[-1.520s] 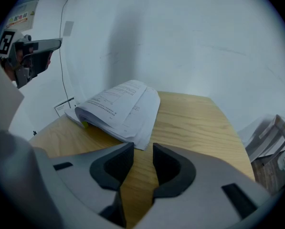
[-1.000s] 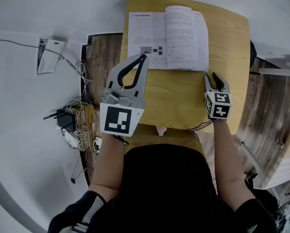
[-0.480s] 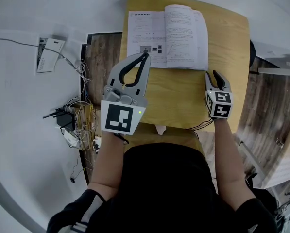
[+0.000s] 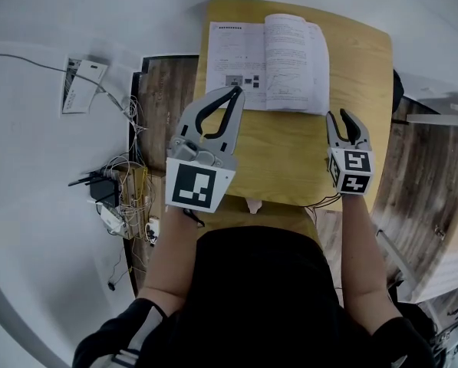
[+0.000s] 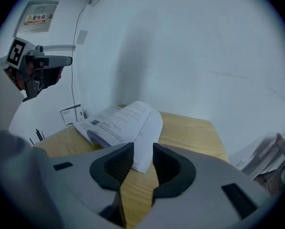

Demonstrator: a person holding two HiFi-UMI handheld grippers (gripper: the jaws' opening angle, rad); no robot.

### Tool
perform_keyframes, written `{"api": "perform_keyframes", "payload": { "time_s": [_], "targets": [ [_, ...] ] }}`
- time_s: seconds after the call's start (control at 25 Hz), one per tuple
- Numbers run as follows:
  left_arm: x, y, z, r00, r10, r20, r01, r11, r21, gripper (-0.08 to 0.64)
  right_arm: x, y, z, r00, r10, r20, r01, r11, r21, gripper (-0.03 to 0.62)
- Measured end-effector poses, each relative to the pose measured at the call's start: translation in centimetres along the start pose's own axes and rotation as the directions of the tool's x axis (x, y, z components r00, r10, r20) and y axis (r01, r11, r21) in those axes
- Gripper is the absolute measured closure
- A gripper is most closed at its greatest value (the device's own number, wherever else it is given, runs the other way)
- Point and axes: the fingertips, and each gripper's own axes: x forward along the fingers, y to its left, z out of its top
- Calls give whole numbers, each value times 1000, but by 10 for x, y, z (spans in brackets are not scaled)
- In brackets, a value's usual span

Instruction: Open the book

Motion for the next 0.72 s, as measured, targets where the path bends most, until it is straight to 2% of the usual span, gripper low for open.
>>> {"api": "perform_keyframes", "payload": {
  "time_s": [0.32, 0.48, 0.72],
  "targets": [
    [-15, 11, 13, 999, 7, 39, -8, 1000, 22, 549, -25, 23, 50, 994, 14, 110, -7, 998, -58, 459],
    [-23, 18, 23, 998, 4, 58, -6, 1000, 27, 549, -38, 36, 79, 987, 2, 160, 15, 995, -103, 459],
    [-35, 28, 39, 995, -7, 100, 2, 999, 52, 549, -64, 54, 115, 970, -14, 241, 43, 992, -117, 459]
  ]
}}
